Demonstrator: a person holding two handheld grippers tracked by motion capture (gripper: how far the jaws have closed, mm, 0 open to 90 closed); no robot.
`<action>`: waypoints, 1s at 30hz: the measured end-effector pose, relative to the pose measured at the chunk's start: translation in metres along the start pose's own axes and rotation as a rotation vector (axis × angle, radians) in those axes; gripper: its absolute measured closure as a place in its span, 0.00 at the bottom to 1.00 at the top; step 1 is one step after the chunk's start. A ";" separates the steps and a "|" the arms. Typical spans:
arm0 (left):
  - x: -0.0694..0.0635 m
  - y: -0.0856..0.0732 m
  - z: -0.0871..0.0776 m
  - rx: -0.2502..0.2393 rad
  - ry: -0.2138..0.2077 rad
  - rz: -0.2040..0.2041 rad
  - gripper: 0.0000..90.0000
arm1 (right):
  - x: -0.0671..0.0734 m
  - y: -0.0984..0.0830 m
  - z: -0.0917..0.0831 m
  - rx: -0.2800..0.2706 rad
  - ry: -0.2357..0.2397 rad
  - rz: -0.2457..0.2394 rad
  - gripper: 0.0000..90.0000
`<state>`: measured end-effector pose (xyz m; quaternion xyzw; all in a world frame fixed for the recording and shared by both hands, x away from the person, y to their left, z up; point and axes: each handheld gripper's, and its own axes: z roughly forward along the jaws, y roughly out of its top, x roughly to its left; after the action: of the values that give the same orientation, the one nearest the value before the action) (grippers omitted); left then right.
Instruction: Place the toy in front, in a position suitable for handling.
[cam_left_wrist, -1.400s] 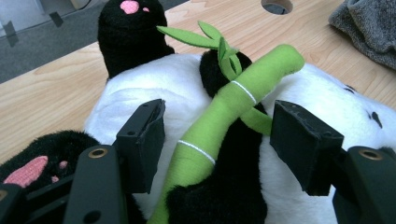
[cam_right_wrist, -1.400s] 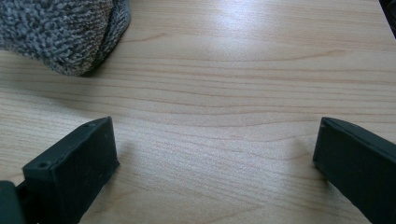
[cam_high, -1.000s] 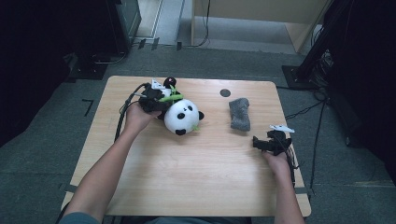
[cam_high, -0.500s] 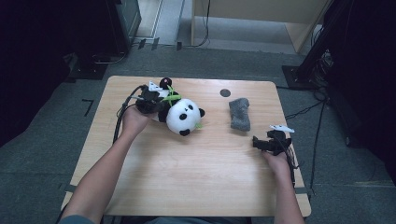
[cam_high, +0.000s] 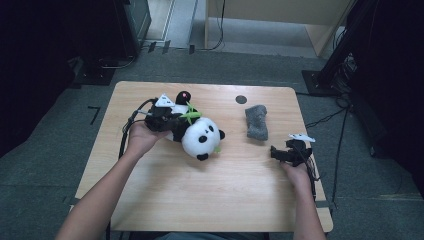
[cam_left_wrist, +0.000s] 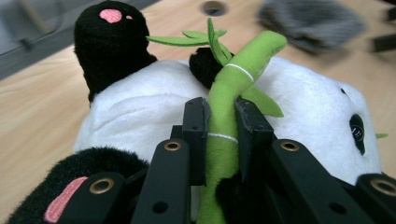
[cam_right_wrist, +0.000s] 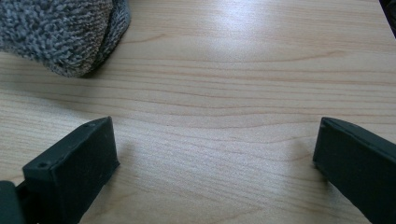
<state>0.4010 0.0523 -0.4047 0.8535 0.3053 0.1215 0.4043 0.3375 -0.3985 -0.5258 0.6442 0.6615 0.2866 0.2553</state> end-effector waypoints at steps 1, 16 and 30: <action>-0.004 -0.002 -0.002 -0.001 -0.028 -0.005 0.85 | 0.000 0.000 0.000 0.000 0.000 0.000 0.00; -0.025 -0.031 0.004 -0.025 -0.096 -0.047 0.84 | 0.000 0.000 0.000 0.000 0.000 -0.001 0.00; -0.032 -0.039 0.006 -0.068 -0.056 -0.101 0.83 | 0.004 0.001 0.001 0.000 -0.007 0.004 0.00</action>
<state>0.3621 0.0483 -0.4374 0.8259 0.3324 0.0874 0.4470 0.3392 -0.3949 -0.5258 0.6468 0.6593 0.2846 0.2571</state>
